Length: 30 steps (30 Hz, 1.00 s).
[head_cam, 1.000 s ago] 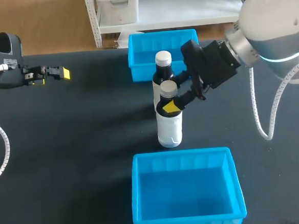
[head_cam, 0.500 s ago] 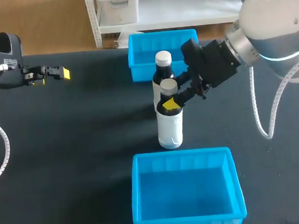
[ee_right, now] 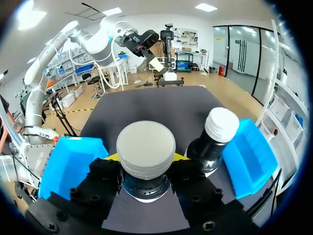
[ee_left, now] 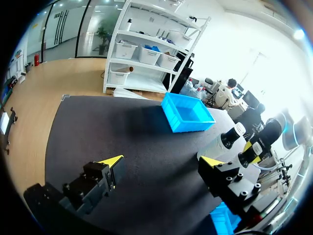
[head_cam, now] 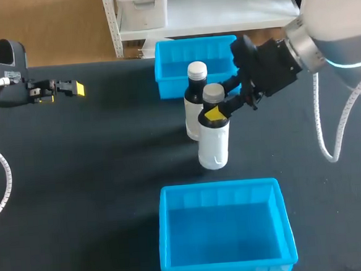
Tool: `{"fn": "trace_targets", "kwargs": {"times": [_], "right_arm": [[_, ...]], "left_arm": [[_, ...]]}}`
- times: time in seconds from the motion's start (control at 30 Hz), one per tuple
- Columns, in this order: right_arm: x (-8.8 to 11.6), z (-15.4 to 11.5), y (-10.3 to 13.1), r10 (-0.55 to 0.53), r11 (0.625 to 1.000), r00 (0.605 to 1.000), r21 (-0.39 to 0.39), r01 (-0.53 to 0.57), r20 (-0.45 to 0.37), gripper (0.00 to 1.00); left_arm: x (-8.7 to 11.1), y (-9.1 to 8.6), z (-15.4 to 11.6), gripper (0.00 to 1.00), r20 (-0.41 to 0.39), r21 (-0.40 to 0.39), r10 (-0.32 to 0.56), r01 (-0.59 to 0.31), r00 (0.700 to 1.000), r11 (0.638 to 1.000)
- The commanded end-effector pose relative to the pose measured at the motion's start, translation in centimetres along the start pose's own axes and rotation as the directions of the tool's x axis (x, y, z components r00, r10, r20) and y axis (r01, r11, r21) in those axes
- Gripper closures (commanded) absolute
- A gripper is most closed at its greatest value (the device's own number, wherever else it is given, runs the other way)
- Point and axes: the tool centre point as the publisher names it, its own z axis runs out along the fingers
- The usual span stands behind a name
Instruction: Pick up the bottle, and place it in the far bin if it is heavy, or in the near bin if it is light.
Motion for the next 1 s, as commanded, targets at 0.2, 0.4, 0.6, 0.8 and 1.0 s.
{"fn": "trace_targets", "kwargs": {"times": [0.2,0.4,0.6,0.8,1.0], "right_arm": [[0.2,-3.5,-0.6,0.016,0.998,1.0,0.061,-0.016,-0.001,1.0],[0.8,-5.9,-1.5,0.025,0.994,1.0,0.111,-0.024,-0.012,1.0],[1.6,-8.2,-2.2,0.035,0.988,0.999,0.154,-0.031,-0.022,1.0],[2.0,-10.5,-2.2,0.023,0.985,0.999,0.173,-0.017,-0.033,1.0],[2.5,-13.0,-1.3,-0.041,0.993,0.997,0.104,0.047,-0.06,1.0]], "left_arm": [[0.0,0.0,0.0,0.0,0.0,0.0,0.0,0.0,1.0,1.0],[0.0,0.0,0.0,0.0,0.0,0.0,0.0,0.0,1.0,1.0],[0.0,0.0,0.0,0.0,0.0,0.0,0.0,0.0,1.0,1.0],[0.0,0.0,0.0,0.0,0.0,0.0,0.0,0.0,1.0,1.0],[0.0,0.0,0.0,0.0,0.0,0.0,0.0,0.0,1.0,1.0]]}}
